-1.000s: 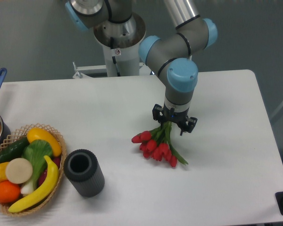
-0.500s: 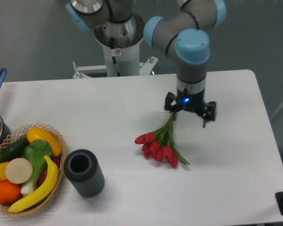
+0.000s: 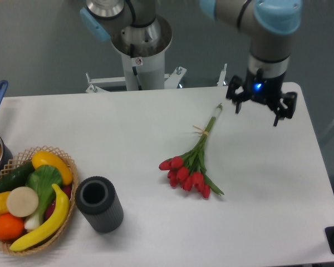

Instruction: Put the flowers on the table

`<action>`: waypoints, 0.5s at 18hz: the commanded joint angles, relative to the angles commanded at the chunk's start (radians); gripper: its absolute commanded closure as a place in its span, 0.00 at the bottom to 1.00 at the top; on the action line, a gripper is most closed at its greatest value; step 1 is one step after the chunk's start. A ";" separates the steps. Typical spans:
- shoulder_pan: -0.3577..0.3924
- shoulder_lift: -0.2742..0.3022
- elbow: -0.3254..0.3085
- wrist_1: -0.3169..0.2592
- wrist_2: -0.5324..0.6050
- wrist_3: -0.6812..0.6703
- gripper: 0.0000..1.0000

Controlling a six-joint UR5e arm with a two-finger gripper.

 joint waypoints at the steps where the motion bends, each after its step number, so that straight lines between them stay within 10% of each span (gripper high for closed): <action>1: 0.012 0.002 0.015 0.000 -0.002 0.003 0.00; 9: 0.120 0.015 0.111 -0.149 -0.008 0.146 0.00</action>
